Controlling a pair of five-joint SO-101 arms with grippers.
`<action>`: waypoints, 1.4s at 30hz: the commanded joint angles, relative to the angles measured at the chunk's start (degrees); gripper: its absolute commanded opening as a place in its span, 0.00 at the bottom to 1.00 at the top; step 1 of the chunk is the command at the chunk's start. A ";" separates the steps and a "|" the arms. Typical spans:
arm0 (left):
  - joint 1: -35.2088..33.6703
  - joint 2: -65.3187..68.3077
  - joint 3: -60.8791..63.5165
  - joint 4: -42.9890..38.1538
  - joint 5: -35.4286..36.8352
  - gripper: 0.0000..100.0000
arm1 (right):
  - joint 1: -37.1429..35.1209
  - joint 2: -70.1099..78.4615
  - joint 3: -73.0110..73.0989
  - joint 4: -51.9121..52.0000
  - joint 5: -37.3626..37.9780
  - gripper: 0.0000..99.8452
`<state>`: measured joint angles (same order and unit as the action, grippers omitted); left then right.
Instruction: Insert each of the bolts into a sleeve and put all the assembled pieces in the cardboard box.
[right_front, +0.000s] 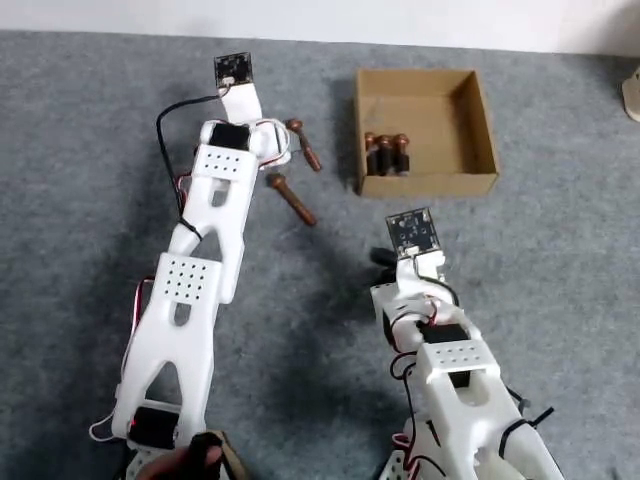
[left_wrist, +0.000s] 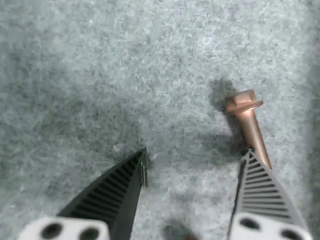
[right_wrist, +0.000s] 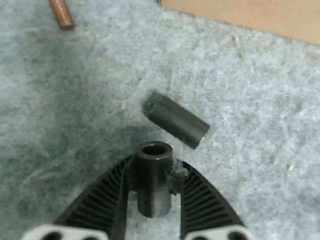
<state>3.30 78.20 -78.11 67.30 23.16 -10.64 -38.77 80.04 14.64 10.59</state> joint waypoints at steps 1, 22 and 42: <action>-0.84 -0.22 0.04 -1.49 -0.26 0.34 | -0.40 0.13 -1.01 -1.36 0.79 0.01; -0.04 1.01 -3.12 1.32 -0.18 0.57 | -0.40 0.22 -1.01 -1.36 0.79 0.01; -2.15 4.70 0.04 0.88 -5.71 0.57 | -0.40 0.22 -1.01 -1.36 0.79 0.01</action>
<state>2.77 81.54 -79.16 68.62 17.71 -10.64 -38.51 80.04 14.64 10.59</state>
